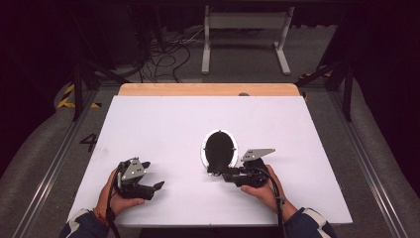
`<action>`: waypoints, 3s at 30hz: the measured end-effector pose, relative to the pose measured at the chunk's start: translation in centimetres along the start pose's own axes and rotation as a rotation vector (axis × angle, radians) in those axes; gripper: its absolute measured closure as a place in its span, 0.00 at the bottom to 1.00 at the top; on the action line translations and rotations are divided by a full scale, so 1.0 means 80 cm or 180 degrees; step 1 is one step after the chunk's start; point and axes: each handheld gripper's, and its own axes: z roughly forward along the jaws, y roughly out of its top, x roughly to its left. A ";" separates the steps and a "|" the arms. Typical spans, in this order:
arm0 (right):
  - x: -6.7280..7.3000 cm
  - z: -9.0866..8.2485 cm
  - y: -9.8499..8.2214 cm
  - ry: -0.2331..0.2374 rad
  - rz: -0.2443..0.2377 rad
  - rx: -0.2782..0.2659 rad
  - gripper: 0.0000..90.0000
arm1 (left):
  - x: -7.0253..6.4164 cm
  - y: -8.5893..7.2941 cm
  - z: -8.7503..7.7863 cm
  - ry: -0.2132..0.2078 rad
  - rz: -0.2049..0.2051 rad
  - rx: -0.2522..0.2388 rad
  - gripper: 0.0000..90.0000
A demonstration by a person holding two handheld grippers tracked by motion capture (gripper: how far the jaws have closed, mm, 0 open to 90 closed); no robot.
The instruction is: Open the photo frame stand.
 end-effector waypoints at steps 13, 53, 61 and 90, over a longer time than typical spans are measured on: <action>-0.030 0.008 0.003 0.0584 0.0746 -0.0211 0.47 | -0.001 0.000 0.005 0.0010 0.0030 0.0072 0.17; -0.048 0.020 0.015 0.0586 0.1011 -0.0536 0.69 | 0.043 0.105 0.113 -0.0672 -0.0588 -0.0153 0.19; -0.040 0.016 0.016 0.0505 0.0708 -0.0557 0.69 | 0.031 0.120 0.143 -0.0870 -0.0606 -0.0124 0.24; -0.038 0.011 0.012 0.0553 0.0562 -0.0590 0.76 | 0.021 0.126 0.140 -0.1362 -0.0487 -0.0410 0.57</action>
